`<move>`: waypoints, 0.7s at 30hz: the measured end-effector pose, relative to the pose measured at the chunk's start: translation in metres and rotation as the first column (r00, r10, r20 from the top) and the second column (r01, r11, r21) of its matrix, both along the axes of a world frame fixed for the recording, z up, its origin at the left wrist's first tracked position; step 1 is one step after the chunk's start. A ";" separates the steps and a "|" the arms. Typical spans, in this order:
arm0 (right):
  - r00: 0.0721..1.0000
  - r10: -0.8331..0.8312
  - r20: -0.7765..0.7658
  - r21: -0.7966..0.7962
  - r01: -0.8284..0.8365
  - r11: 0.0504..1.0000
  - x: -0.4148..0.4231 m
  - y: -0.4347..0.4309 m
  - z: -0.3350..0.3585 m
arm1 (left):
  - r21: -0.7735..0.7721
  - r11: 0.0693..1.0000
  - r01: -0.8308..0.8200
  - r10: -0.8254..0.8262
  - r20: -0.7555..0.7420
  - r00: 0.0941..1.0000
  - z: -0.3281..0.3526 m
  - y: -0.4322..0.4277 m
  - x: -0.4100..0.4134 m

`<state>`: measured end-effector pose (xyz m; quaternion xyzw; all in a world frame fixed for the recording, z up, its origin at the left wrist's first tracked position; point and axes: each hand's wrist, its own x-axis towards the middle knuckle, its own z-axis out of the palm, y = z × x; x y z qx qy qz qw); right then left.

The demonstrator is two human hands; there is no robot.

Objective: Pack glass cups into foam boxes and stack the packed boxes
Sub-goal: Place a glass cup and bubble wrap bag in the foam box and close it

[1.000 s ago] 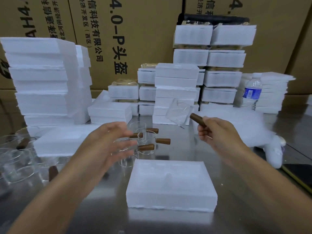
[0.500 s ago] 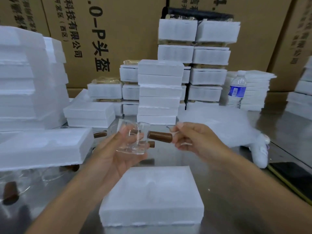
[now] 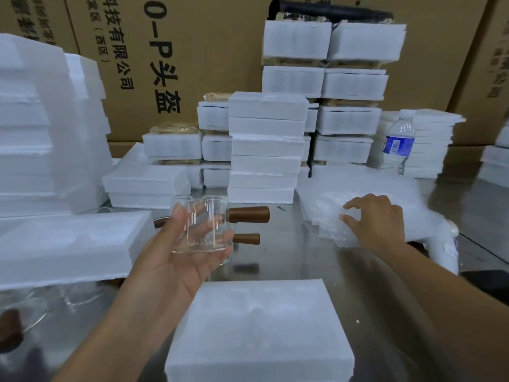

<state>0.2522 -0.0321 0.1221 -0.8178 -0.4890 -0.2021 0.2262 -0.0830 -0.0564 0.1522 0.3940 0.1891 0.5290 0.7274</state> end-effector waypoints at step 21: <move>0.955 0.227 -0.192 0.418 -0.130 0.899 -0.038 -0.016 0.052 | -0.098 0.995 0.021 -0.006 0.160 0.987 0.010 -0.010 -0.011</move>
